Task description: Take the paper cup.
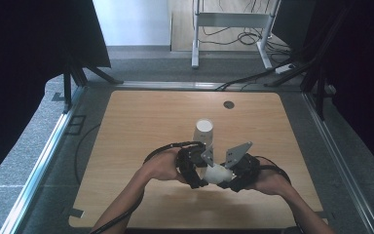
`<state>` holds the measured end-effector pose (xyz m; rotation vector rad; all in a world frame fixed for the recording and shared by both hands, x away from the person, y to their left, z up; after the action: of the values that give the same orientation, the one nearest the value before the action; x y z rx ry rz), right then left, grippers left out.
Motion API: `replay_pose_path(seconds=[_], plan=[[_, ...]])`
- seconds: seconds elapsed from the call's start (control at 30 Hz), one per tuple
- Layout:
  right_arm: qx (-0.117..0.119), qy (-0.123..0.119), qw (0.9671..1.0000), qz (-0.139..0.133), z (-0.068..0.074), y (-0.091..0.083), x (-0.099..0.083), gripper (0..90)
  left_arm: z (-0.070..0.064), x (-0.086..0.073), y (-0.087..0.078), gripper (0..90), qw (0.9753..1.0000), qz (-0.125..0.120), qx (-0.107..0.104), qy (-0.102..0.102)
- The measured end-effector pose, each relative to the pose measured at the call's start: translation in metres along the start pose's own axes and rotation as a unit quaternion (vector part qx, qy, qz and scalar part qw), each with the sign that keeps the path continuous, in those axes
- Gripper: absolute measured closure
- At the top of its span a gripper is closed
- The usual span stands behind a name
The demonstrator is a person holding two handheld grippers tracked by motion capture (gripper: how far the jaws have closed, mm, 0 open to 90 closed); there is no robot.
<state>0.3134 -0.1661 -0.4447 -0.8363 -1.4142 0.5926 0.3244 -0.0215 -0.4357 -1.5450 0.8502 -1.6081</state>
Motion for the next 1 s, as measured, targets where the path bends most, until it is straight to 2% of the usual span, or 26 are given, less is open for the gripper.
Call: replay_pose_path(seconds=[0.1,0.23,0.33,0.47,0.6,0.73,0.83,0.93,1.0], plan=[[-0.002,0.005,0.9998,-0.020,-0.001,-0.005,0.000,37.4,0.002,-0.002,-0.007,19.3,0.9993,-0.032,-0.008,-0.017],[-0.004,0.011,0.9988,-0.047,-0.001,-0.010,-0.001,37.3,0.004,-0.003,-0.014,18.6,0.9966,-0.074,-0.015,-0.032],[-0.004,0.014,0.9979,-0.063,-0.001,-0.012,-0.002,37.3,0.005,-0.005,-0.017,18.1,0.9940,-0.100,-0.021,-0.037],[-0.007,0.018,0.9963,-0.084,-0.001,-0.015,-0.003,37.3,0.006,-0.008,-0.020,17.9,0.9884,-0.141,-0.025,-0.049],[-0.007,0.018,0.9948,-0.100,0.000,-0.017,-0.003,37.3,0.006,-0.012,-0.021,17.8,0.9802,-0.185,-0.034,-0.063],[-0.007,0.015,0.9939,-0.109,0.000,-0.017,-0.003,37.2,0.008,-0.014,-0.020,17.9,0.9701,-0.226,-0.044,-0.076],[-0.006,0.013,0.9934,-0.114,0.001,-0.017,-0.003,37.3,0.008,-0.014,-0.018,18.2,0.9624,-0.252,-0.057,-0.085],[-0.006,0.012,0.9931,-0.117,0.001,-0.017,-0.002,37.2,0.008,-0.015,-0.014,18.9,0.9570,-0.267,-0.066,-0.091],[-0.006,0.012,0.9929,-0.118,0.001,-0.017,-0.002,37.2,0.008,-0.016,-0.013,20.9,0.9526,-0.279,-0.076,-0.094]])
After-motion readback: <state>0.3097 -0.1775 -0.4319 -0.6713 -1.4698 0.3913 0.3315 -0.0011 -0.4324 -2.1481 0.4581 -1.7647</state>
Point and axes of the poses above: each handheld gripper's, and its own axes: y roughly forward along the jaws, x roughly out of its top, z roughly to its left, the point moved 5 cm from there along y, roughly forward along the jaws, and after that the axes turned 1 degree about -z, right-handed, at the moved point
